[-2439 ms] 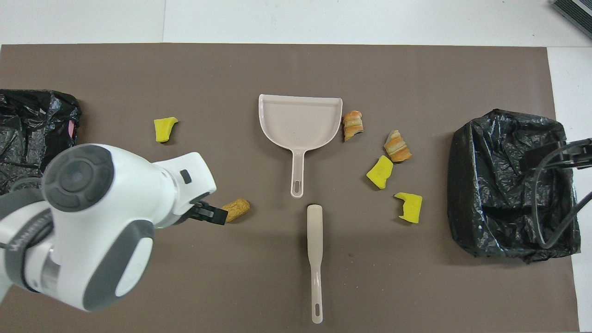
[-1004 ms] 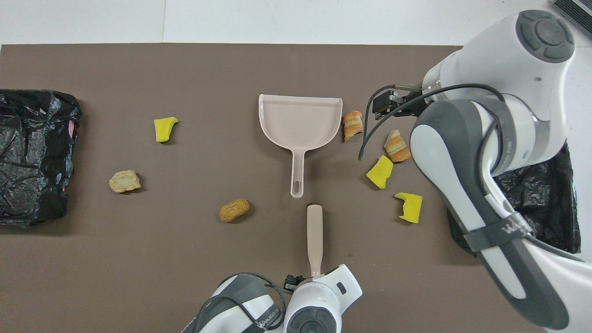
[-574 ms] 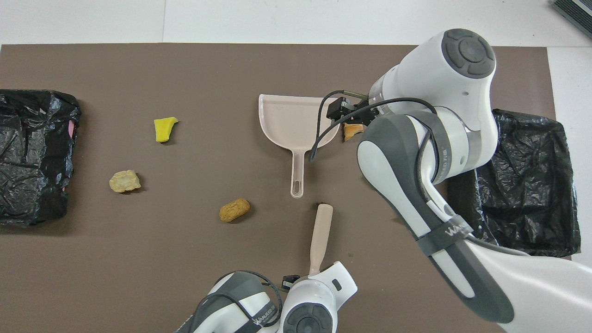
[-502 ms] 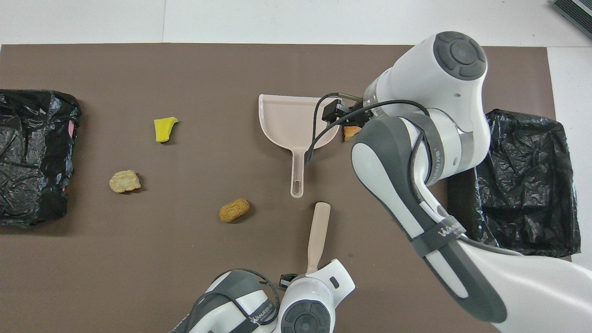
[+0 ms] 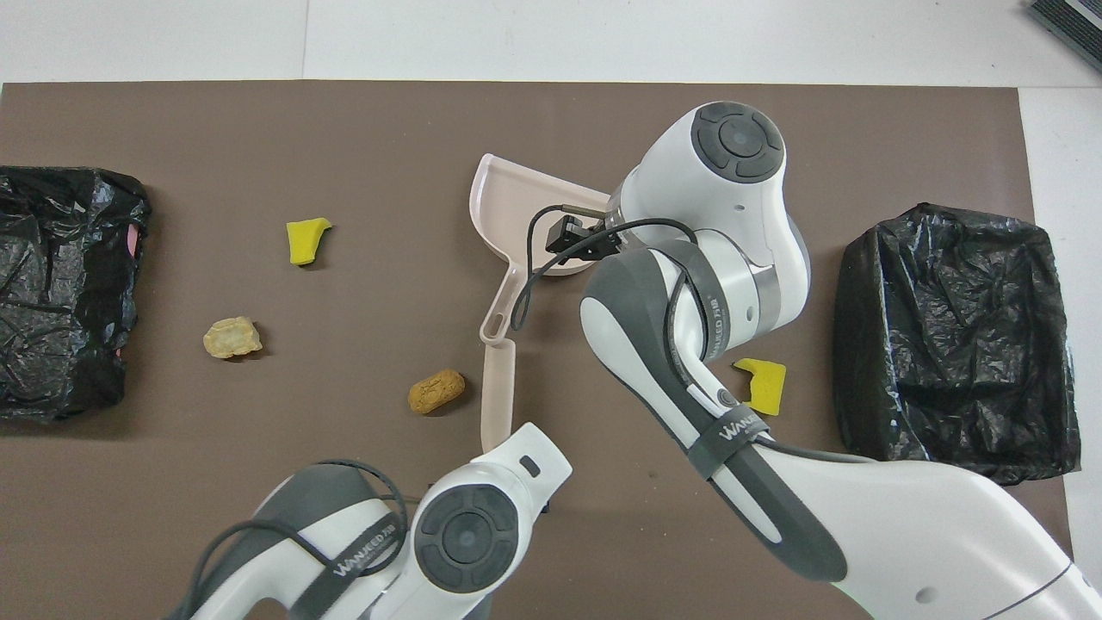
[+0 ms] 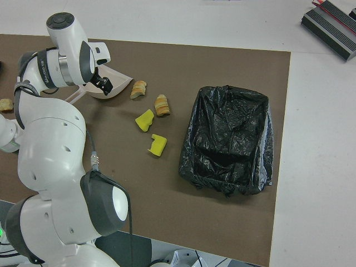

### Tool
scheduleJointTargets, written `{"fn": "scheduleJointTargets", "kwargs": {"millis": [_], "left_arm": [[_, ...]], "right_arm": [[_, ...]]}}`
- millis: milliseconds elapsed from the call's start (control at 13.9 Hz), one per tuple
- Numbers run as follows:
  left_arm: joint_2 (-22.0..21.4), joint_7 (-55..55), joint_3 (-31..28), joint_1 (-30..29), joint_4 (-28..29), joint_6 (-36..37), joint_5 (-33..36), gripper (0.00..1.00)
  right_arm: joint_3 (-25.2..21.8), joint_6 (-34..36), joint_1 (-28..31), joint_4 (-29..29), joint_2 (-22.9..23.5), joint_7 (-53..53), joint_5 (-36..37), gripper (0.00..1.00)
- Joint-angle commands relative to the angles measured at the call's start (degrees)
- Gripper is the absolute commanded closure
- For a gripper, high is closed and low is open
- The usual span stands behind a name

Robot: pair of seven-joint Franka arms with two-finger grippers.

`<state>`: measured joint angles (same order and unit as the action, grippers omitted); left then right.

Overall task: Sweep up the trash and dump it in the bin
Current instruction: 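Grasp the brush handle with the left gripper while the right gripper holds the dustpan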

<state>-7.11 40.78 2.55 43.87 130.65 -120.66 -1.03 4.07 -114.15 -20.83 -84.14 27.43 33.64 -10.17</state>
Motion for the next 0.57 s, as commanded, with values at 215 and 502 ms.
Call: {"fn": "scheduleJointTargets", "kwargs": {"millis": [215, 502], "left_arm": [[-6.25, -15.35, 0.35, -15.29, 0.39, 5.61, 0.94, 1.00], [-5.99, -23.00, 0.17, -22.23, -2.06, 7.54, 1.03, 1.00]], "right_arm": [[0.15, -0.99, -0.17, -1.73, -0.18, 0.90, -0.46, 0.00], [0.15, -1.77, -0.87, -1.38, 0.08, 7.04, -0.90, 0.00]]}}
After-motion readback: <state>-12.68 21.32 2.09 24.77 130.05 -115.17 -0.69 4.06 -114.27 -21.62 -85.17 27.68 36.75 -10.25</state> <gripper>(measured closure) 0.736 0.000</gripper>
